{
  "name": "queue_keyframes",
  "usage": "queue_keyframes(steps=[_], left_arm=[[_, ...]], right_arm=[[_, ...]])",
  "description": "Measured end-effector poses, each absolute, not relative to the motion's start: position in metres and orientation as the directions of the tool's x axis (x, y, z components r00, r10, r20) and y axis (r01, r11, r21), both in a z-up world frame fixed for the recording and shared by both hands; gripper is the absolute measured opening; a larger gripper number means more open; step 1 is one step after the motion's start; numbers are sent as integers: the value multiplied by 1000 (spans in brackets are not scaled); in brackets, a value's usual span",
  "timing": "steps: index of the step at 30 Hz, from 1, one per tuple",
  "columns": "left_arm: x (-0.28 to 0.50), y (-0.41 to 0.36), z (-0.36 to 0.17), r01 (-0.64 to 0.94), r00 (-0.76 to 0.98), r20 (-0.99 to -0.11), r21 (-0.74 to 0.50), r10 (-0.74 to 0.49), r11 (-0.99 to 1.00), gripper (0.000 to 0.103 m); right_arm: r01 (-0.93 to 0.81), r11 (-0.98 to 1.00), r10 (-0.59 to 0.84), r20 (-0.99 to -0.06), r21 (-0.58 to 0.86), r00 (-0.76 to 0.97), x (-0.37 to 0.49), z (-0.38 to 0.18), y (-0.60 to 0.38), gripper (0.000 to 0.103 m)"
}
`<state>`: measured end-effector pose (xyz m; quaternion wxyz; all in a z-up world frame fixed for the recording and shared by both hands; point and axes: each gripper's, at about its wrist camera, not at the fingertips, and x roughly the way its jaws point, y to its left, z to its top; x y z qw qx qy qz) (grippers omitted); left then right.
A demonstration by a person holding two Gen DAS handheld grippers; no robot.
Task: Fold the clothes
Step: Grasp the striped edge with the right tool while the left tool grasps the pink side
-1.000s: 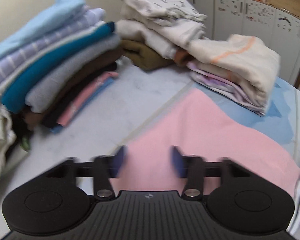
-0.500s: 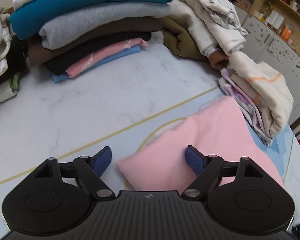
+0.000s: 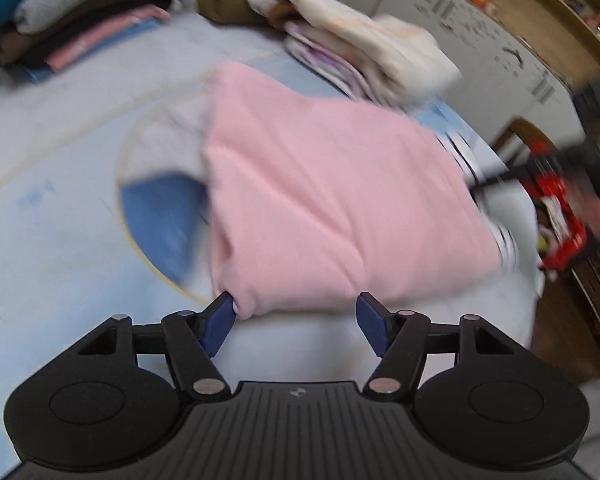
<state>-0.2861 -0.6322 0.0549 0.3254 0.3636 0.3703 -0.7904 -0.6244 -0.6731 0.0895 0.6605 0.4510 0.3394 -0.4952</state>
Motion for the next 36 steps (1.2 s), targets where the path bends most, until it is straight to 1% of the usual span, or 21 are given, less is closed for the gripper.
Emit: queue_keyframes(steps=[3, 4, 6, 8, 9, 10, 12, 14, 18, 22, 25, 27, 28, 29, 31, 32, 34, 36], left_arm=[[-310, -602, 52, 746, -573, -796, -406, -197, -527, 65], [-314, -598, 52, 747, -573, -795, -407, -200, -526, 65], [-317, -595, 54, 767, -562, -794, -396, -231, -504, 65], [-308, -600, 61, 802, -549, -785, -397, -287, -447, 66], [-302, -604, 65, 817, -543, -778, -400, -318, -416, 68], [-298, -611, 68, 830, -534, -773, -402, -343, -386, 73], [-292, -625, 70, 852, -515, -770, -409, -377, -327, 80], [-292, -640, 64, 862, -504, -774, -425, -383, -275, 80], [-299, -659, 43, 874, -486, -801, -446, -349, -194, 80], [-311, -661, 39, 884, -468, -797, -425, -381, -196, 91], [-321, -663, 40, 885, -465, -800, -426, -380, -188, 91], [-323, -664, 38, 875, -482, -790, -457, -380, -159, 91], [-324, -663, 38, 871, -487, -786, -469, -382, -146, 90], [-325, -663, 38, 868, -491, -782, -478, -384, -135, 85], [-327, -660, 40, 875, -474, -784, -471, -401, -114, 66], [-328, -658, 42, 878, -465, -783, -467, -413, -103, 61], [-326, -653, 45, 878, -456, -774, -472, -440, -79, 37], [-322, -648, 49, 874, -449, -763, -484, -465, -50, 30]], right_arm=[[967, 128, -361, -898, 218, 251, -632, 87, -682, 103], [968, 129, -363, -898, 214, 247, -634, 87, -683, 103], [967, 134, -374, -893, 216, 251, -639, 90, -681, 103], [958, 148, -387, -878, 244, 283, -645, 96, -673, 103], [953, 154, -386, -872, 260, 300, -648, 98, -669, 103], [947, 159, -384, -866, 279, 320, -651, 100, -665, 103], [939, 165, -383, -858, 301, 342, -654, 98, -659, 103], [935, 166, -377, -856, 313, 353, -655, 94, -655, 103], [938, 134, -358, -867, 320, 347, -654, 76, -654, 103], [916, 94, -350, -848, 391, 398, -655, 66, -655, 103], [910, 88, -345, -845, 405, 409, -650, 62, -657, 103], [908, 117, -342, -843, 401, 416, -642, 62, -657, 103], [903, 132, -338, -838, 409, 429, -638, 62, -657, 103], [899, 144, -338, -833, 414, 437, -634, 62, -656, 103], [895, 178, -329, -833, 408, 445, -625, 63, -653, 103], [894, 196, -337, -828, 403, 448, -623, 65, -650, 103], [888, 192, -329, -825, 418, 460, -623, 69, -649, 103], [879, 204, -331, -814, 432, 477, -624, 75, -648, 103]])
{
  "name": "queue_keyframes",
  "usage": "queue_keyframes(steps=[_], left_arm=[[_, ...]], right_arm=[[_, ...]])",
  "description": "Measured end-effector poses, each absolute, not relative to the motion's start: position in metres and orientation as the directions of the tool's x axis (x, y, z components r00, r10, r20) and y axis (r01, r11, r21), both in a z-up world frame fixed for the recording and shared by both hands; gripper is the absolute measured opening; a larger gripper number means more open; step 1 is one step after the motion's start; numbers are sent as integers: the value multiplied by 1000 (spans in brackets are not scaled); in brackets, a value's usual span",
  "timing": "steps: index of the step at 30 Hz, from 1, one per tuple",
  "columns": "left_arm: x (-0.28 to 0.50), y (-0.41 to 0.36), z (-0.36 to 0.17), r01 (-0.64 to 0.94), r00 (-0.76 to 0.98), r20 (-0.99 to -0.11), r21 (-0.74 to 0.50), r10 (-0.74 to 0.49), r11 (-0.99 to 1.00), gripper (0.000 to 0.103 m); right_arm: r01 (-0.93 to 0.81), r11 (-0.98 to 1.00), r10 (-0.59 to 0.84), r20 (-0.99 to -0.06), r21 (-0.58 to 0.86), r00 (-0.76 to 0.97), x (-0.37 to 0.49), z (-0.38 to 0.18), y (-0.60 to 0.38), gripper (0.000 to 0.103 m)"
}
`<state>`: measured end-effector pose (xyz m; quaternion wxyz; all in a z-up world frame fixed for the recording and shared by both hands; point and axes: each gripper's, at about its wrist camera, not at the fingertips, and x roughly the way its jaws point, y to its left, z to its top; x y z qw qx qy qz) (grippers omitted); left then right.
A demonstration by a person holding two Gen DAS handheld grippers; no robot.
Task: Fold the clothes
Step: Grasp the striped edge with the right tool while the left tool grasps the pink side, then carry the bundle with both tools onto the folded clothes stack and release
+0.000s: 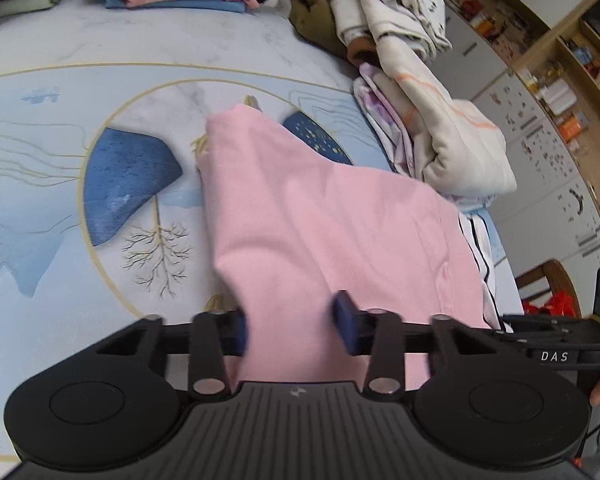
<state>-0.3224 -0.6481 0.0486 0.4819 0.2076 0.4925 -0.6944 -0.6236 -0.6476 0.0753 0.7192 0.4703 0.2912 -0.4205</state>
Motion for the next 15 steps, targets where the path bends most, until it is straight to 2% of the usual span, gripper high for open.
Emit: queue_keyframes(steps=[4, 15], left_arm=[[-322, -636, 61, 862, -445, -735, -507, -511, -21, 19], [-355, -633, 167, 818, -499, -574, -560, -649, -132, 17]], right_arm=[[864, 255, -358, -788, 433, 501, -625, 95, -640, 103], [835, 340, -492, -674, 434, 551, -669, 189, -643, 103]])
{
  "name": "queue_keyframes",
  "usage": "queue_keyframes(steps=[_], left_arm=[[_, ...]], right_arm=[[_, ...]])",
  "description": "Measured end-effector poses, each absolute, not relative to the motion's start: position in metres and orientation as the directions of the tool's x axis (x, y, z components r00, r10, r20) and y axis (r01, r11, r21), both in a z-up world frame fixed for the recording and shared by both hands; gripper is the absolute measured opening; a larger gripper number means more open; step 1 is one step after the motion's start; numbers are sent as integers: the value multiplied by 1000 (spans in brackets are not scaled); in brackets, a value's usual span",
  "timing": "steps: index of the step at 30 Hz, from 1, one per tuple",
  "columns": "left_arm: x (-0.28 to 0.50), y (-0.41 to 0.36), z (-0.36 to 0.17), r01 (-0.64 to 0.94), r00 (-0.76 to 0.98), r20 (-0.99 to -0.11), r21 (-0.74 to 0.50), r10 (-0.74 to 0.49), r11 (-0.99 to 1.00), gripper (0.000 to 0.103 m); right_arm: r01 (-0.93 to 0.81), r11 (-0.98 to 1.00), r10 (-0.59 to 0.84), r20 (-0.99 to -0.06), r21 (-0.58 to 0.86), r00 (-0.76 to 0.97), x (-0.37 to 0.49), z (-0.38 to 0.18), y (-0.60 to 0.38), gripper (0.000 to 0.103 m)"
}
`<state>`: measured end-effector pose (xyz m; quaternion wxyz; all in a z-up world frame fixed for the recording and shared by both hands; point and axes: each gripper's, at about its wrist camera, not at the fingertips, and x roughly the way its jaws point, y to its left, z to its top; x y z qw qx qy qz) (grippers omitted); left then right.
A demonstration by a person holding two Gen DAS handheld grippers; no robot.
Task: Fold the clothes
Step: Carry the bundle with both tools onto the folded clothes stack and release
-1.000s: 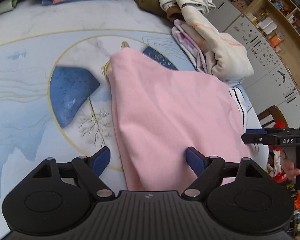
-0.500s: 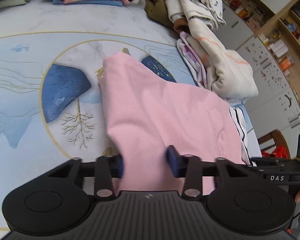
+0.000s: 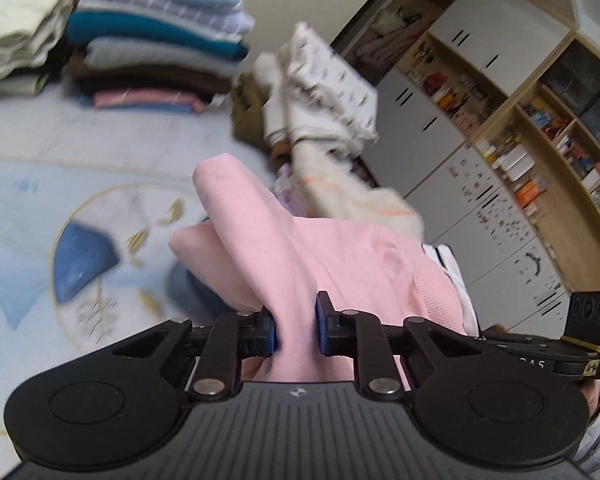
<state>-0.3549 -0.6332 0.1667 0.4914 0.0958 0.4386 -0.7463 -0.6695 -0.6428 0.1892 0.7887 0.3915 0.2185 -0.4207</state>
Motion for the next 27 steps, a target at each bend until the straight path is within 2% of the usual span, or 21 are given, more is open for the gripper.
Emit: queue_keyframes(steps=[4, 9, 13, 17, 20, 24, 27], left_arm=[[-373, -664, 217, 805, -530, -509, -553, -678, -214, 17], [-412, -722, 272, 814, -540, -419, -482, -731, -325, 17], [-448, -769, 278, 818, -540, -374, -443, -754, -366, 17], [-481, -804, 244, 835, -515, -409, -440, -753, -332, 17], [-496, -819, 198, 842, -501, -485, -463, -717, -275, 17], [-513, -826, 144, 875, -465, -597, -424, -654, -235, 17], [-512, -828, 121, 887, -446, -629, -405, -636, -222, 17]], right_arm=[[830, 368, -551, -620, 420, 558, -692, 239, -668, 103], [865, 434, -683, -534, 253, 499, -720, 305, -705, 103], [897, 418, -739, -518, 147, 430, -745, 320, -755, 103], [900, 402, -718, -552, 167, 423, -782, 289, -807, 103], [902, 392, -676, -609, 179, 415, -798, 246, -837, 103], [902, 378, -586, -700, 209, 408, -803, 181, -855, 103], [910, 338, -560, -726, 239, 399, -805, 149, -852, 103]])
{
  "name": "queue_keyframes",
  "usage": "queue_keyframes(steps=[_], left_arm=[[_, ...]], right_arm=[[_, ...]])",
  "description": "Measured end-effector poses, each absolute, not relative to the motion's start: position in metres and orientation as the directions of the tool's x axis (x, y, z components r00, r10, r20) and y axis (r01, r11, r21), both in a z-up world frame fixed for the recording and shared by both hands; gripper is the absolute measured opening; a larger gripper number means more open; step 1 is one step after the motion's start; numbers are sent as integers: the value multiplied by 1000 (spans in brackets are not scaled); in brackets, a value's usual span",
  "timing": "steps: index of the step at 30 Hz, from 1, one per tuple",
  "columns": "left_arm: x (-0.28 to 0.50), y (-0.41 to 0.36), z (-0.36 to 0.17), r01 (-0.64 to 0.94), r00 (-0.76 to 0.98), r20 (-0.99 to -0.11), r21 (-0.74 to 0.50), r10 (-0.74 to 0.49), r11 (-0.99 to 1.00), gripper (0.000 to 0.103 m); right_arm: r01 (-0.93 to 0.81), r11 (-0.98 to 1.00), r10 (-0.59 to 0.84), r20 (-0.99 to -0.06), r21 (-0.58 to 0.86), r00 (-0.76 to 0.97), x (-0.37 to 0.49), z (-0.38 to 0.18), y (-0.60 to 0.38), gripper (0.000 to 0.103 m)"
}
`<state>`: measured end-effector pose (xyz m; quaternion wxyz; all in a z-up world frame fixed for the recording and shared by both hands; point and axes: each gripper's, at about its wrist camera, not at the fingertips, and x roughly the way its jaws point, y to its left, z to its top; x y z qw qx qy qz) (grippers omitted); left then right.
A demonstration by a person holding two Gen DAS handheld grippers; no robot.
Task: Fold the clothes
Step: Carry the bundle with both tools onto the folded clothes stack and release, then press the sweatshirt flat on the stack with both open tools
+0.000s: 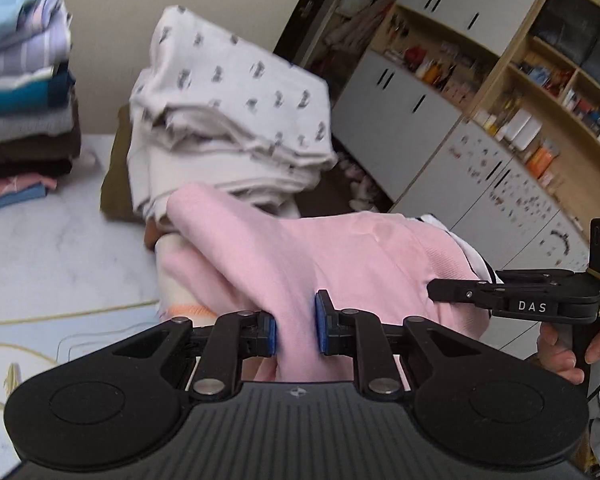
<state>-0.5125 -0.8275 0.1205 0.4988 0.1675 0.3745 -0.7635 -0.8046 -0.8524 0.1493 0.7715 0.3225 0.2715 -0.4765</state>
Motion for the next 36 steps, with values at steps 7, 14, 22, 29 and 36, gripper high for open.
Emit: queue_keyframes(steps=[7, 14, 22, 29, 36], left_arm=[[-491, -828, 125, 868, -492, -652, -423, -578, -261, 24], [-497, -814, 189, 861, -507, -540, -281, -672, -424, 53], [-535, -820, 136, 873, -444, -681, -183, -582, -452, 38], [-541, -819, 119, 875, -413, -718, -142, -560, -464, 37], [-538, -802, 149, 885, -400, -701, -128, -590, -447, 39]], right_arm=[[915, 267, -590, -699, 302, 403, -842, 159, -848, 103], [923, 340, -682, -629, 178, 372, -844, 212, -820, 103], [901, 424, -541, -771, 95, 336, -802, 152, -820, 103], [913, 399, -548, -775, 87, 314, -796, 129, -817, 103], [912, 393, -596, -722, 119, 351, -793, 162, -797, 103]])
